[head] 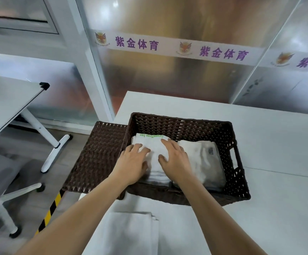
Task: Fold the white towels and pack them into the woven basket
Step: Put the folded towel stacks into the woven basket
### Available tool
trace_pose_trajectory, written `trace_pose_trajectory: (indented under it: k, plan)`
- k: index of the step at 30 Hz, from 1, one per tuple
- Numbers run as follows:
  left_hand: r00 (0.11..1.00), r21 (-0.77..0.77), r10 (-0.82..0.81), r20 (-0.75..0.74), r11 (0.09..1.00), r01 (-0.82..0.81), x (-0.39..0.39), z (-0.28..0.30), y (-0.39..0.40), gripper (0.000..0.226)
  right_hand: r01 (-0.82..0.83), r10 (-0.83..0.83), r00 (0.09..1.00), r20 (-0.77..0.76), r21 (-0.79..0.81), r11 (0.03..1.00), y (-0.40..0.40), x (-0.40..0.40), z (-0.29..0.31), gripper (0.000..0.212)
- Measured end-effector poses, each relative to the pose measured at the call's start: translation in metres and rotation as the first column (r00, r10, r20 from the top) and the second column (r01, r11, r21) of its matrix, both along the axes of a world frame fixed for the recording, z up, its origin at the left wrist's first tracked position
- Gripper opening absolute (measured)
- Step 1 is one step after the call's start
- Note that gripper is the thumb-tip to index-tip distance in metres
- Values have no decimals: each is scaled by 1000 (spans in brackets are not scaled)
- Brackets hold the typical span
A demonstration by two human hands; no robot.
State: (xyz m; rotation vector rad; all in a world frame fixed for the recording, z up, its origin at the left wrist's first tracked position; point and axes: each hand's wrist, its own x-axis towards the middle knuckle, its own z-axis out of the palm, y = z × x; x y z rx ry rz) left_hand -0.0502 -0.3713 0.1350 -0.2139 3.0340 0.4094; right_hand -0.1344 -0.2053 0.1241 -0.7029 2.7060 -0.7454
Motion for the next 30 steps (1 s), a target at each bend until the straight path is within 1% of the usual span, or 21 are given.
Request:
trace_pose_trajectory:
  k: [3, 5, 9, 13, 16, 18, 20, 24, 27, 30]
  plan:
    - [996, -7, -32, -89, 999, 31, 26, 15, 4, 44, 18, -24, 994, -106, -62, 998, 5, 28, 12, 51]
    - [990, 3, -52, -128, 999, 53, 46, 21, 5, 41, 41, -55, 987, -151, -94, 995, 7, 50, 17, 46]
    - [965, 36, -70, -251, 996, 82, 91, 21, 2, 33, 74, -120, 960, -254, -183, 980, 10, 103, 16, 40]
    - [954, 79, -51, -296, 994, 78, 135, 6, 2, 36, 118, -200, 913, -356, -237, 964, 15, 155, -1, 35]
    - [949, 113, -3, -314, 993, 40, 167, -9, 4, 35, 147, -236, 900, -367, -254, 956, 21, 190, -19, 34]
    - [957, 133, 34, -289, 991, 5, 189, -22, 7, 34, 166, -248, 907, -340, -252, 953, 26, 211, -33, 34]
    - [969, 144, 46, -241, 990, -11, 206, -36, 9, 35, 198, -255, 928, -272, -218, 956, 32, 228, -48, 35]
    - [995, 127, 53, -82, 991, -42, 233, -71, 14, 40, 257, -266, 958, -111, -92, 962, 44, 253, -84, 40]
    - [998, 125, 50, 28, 991, -53, 249, -99, 17, 44, 224, -224, 975, -18, 25, 974, 52, 266, -109, 44]
    - [987, 133, 53, 150, 988, -74, 259, -125, 23, 49, 129, -136, 990, 44, 138, 982, 55, 272, -132, 47]
